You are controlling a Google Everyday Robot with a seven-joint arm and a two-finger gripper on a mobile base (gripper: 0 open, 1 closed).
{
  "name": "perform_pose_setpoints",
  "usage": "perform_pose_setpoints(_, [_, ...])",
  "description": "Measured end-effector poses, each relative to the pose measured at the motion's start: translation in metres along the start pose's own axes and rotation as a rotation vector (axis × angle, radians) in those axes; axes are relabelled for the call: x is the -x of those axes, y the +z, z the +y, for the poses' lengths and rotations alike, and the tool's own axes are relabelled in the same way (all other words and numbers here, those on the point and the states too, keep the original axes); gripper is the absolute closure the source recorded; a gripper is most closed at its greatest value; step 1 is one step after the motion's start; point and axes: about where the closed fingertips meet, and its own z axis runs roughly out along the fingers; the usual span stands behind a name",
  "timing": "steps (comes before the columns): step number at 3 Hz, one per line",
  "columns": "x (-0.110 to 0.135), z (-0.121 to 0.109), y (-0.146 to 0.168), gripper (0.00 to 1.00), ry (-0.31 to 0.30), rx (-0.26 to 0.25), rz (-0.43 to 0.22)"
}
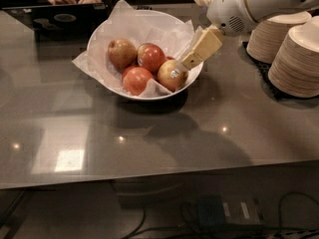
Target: Pick apple from white bowl
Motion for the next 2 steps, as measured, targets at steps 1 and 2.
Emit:
perform_pose_setpoints(1, [0.000, -0.003, 0.008, 0.06, -0.020, 0.019, 0.010])
perform_pose_setpoints(2, [-0.004, -0.006, 0.018, 0.06, -0.043, 0.041, 0.033])
